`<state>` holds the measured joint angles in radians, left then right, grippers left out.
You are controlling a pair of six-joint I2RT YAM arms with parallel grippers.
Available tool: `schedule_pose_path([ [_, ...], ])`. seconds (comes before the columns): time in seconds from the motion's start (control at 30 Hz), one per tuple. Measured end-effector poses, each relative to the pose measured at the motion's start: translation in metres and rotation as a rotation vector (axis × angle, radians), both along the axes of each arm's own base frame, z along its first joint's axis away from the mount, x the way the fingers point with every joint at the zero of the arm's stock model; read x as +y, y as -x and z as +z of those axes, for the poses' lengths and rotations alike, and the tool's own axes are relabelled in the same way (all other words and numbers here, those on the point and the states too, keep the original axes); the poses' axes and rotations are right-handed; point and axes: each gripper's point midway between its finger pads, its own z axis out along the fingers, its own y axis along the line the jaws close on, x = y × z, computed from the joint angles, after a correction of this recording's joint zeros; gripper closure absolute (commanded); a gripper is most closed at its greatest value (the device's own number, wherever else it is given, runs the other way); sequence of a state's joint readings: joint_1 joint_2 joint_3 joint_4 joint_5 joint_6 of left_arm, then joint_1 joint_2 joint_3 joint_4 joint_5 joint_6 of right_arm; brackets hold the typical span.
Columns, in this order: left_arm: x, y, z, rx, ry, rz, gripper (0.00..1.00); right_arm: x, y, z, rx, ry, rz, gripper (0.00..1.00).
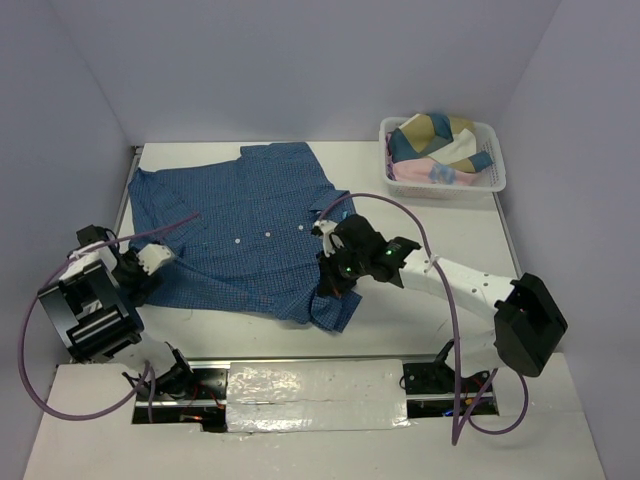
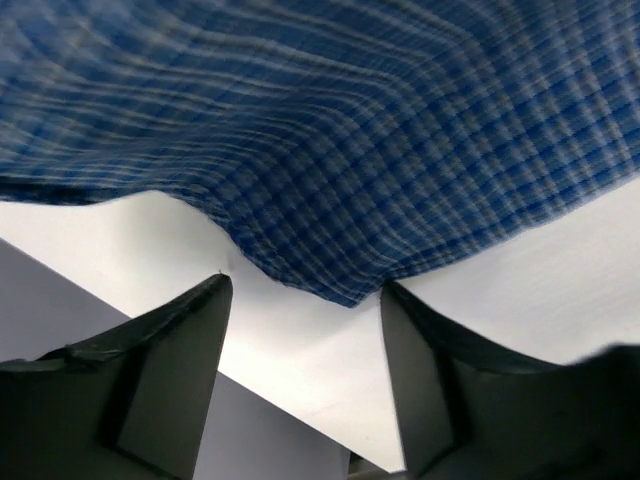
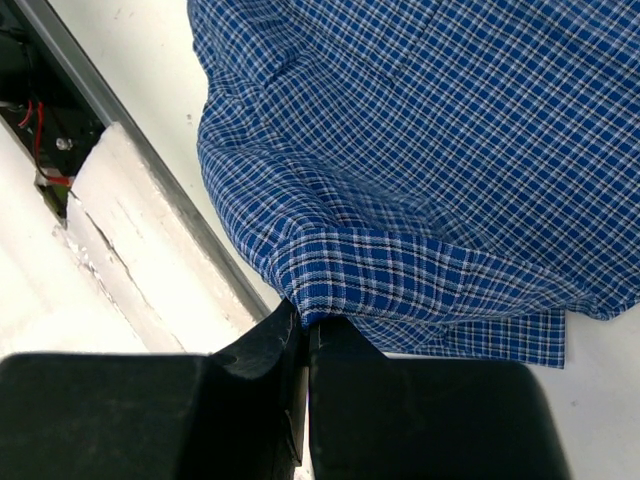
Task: Fold and stack the long sleeve shirts
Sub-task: Fold the shirt
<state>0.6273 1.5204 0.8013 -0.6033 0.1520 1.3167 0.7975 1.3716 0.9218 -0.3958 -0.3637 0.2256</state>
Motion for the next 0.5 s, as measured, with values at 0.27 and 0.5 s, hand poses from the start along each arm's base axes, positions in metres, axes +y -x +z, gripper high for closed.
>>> schedule_pose_path([
  [0.27, -0.007, -0.004, 0.005, -0.011, 0.158, 0.038, 0.08, -0.002, -0.004, -0.008, 0.019, 0.015, -0.008, 1.00],
  [0.5, -0.037, 0.003, 0.011, -0.014, 0.356, 0.088, 0.06, -0.001, -0.005, -0.011, 0.023, 0.013, -0.003, 1.00],
])
